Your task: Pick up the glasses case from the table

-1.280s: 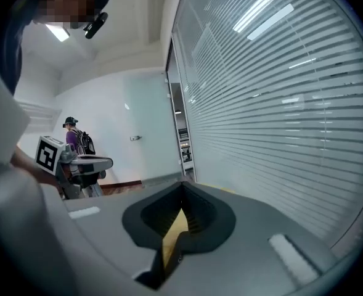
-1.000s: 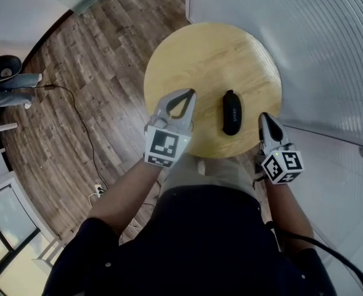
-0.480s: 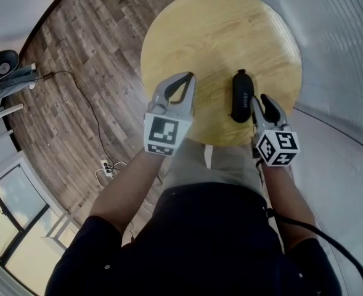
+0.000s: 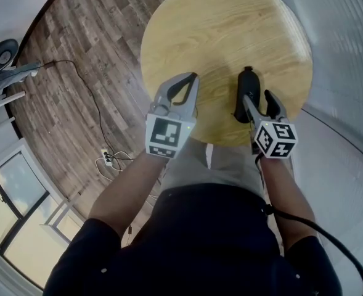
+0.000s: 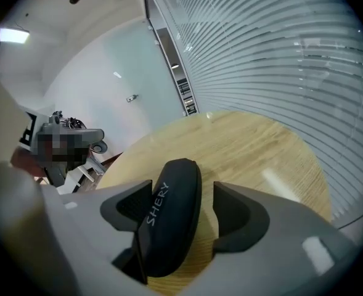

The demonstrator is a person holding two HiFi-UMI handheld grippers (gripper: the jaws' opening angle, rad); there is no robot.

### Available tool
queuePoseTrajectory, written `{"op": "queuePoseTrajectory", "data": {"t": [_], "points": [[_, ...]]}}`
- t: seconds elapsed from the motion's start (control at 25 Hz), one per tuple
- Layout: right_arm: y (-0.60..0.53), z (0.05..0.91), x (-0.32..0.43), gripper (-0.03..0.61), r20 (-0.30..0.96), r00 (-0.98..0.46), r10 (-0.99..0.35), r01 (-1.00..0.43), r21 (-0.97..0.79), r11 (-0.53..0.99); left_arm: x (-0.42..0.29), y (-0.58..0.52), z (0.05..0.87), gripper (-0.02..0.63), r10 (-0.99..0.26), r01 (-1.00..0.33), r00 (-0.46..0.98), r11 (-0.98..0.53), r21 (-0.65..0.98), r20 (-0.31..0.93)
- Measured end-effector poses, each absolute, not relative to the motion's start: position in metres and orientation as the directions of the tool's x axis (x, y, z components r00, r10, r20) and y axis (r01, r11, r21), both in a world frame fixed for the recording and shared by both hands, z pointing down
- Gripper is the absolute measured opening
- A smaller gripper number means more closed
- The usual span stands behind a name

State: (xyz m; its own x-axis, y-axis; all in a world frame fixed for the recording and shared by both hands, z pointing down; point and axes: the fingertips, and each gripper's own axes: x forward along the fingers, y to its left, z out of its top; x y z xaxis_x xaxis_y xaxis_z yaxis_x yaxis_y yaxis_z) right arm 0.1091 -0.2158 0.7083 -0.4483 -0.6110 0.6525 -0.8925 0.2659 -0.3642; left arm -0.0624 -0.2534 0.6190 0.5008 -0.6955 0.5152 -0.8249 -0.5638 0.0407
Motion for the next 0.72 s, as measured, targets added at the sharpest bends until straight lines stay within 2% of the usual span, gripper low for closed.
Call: {"op": "queuePoseTrajectory", "data": {"t": [0.08, 0.72], "points": [[-0.218, 0.71, 0.107, 0.337, 0.647, -0.463, -0.606, -0.885, -0.383, 0.267, -0.061, -0.249, 0.621, 0.005, -0.692, -0.827, 0.5, -0.56, 0.049, 0.521], [-0.231, 0.735, 0.07, 0.343, 0.634, -0.557, -0.536, -0.829, -0.466, 0.31, -0.074, -0.24, 0.628, 0.005, -0.696, -0.848, 0.454, -0.528, 0.032, 0.557]]}}
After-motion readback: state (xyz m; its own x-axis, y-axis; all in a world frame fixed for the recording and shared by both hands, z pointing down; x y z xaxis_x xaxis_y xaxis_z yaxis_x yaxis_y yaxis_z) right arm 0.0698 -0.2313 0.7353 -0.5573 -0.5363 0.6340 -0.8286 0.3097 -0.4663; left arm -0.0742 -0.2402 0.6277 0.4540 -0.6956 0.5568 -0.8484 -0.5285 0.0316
